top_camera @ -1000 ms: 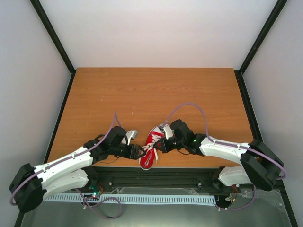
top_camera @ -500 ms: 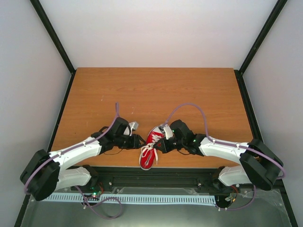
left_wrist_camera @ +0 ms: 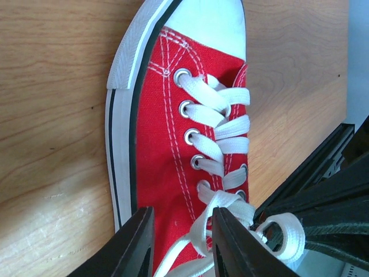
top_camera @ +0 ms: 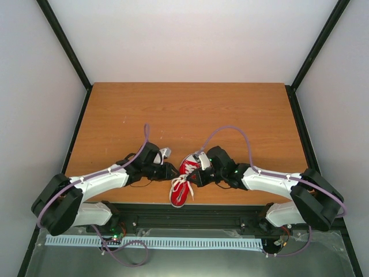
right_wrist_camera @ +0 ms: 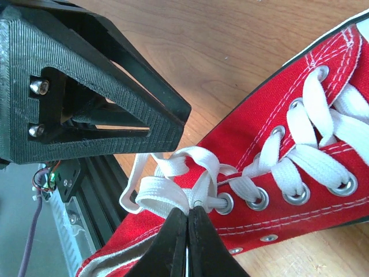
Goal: Tie the shoes
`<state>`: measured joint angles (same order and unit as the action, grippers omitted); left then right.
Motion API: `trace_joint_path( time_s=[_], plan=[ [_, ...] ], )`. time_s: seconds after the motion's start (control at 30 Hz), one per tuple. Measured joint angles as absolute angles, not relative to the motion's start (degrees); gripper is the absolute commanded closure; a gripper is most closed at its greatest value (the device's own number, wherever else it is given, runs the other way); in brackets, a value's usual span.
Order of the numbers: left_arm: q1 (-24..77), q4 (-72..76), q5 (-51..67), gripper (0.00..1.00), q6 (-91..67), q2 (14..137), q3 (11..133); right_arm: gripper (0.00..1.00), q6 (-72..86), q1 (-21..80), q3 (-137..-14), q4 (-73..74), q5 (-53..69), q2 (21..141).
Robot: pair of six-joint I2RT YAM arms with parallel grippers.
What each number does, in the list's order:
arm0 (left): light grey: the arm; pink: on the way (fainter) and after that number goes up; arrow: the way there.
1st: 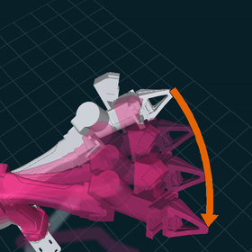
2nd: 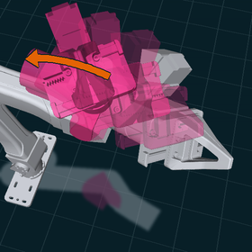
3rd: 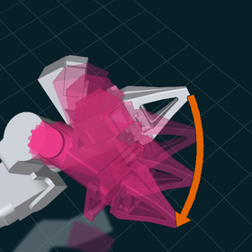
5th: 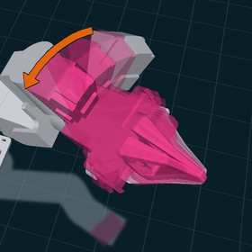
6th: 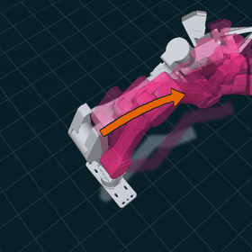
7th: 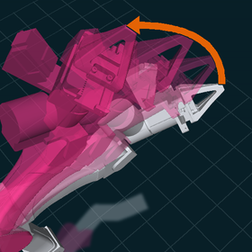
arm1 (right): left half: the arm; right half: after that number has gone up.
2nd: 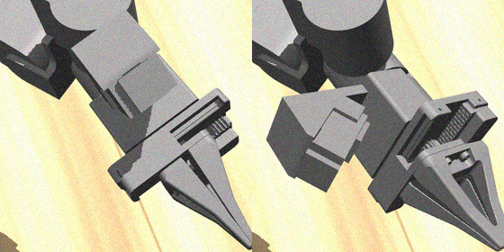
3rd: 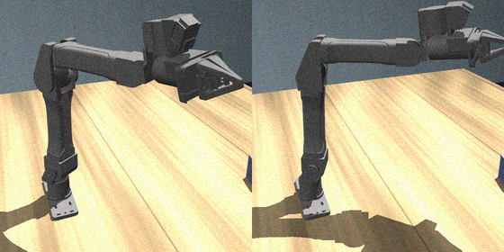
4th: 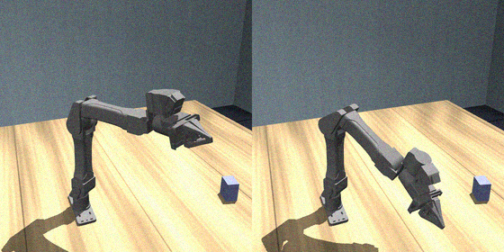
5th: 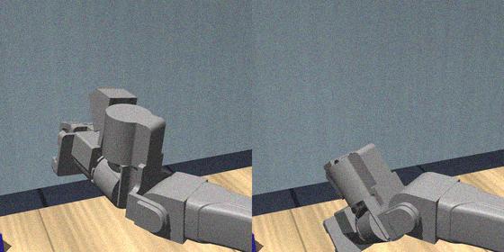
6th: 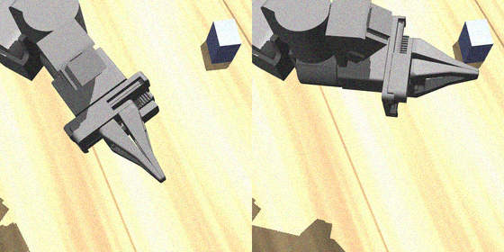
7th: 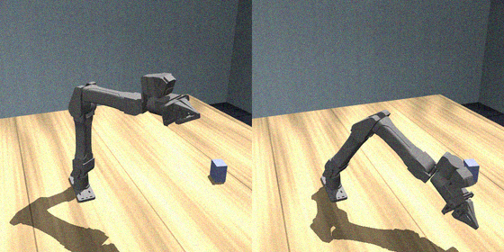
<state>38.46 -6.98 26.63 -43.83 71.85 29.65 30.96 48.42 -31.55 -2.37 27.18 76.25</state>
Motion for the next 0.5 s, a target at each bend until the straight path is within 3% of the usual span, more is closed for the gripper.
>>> trace_joint_path(
  time_s=[0.5],
  plan=[
    [38.3, -3.3, 28.6, 0.73, -45.9, 74.3, 29.6, 0.97, 31.0, 48.4, -30.9, -2.9, 27.2, 76.2]
  ],
)
